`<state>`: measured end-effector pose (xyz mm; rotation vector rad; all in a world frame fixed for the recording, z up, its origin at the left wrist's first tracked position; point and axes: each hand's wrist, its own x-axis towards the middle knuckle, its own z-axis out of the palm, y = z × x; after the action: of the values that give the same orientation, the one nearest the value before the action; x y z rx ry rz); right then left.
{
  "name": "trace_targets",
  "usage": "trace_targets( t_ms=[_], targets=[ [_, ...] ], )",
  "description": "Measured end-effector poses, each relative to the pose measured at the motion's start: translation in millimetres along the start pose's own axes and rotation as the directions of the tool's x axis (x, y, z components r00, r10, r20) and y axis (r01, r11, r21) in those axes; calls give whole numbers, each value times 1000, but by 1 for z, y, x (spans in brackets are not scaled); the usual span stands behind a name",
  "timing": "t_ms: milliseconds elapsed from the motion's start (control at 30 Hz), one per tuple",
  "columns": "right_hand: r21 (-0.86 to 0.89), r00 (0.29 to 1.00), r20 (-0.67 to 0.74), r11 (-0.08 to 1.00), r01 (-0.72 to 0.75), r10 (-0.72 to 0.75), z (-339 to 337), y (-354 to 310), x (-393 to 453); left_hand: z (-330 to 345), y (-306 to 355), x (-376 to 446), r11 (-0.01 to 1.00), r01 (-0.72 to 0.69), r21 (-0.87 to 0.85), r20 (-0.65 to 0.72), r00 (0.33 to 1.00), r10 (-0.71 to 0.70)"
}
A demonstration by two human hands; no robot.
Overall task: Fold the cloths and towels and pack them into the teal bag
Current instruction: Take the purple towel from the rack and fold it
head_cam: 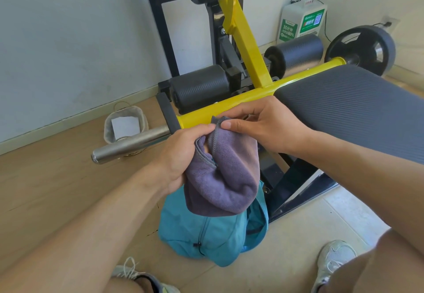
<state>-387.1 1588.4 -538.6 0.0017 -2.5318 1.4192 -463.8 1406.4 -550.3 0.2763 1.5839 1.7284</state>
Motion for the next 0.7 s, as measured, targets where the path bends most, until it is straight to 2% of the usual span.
trace_targets(
  t_ms=[167,233,433,567,700],
  targets=[
    [45,994,-106,999,28,-23,1,4,0,6,-5,2,1000,-20,20,-82,996,22],
    [11,988,-143,998,58,-56,-1,6,1,7,-5,3,999,-37,15,-145,989,38],
    [-97,993,-73,991,91,-98,-3,5,1,2,-7,6,994,-26,109,-328,943,61],
    [-117,995,-6,988,99,-101,-1,3,1,2,-8,5,976,-67,205,-294,947,127],
    [-83,996,-12,993,89,-90,0,3,1,3,-10,1,967,-91,239,-200,969,141]
  ],
)
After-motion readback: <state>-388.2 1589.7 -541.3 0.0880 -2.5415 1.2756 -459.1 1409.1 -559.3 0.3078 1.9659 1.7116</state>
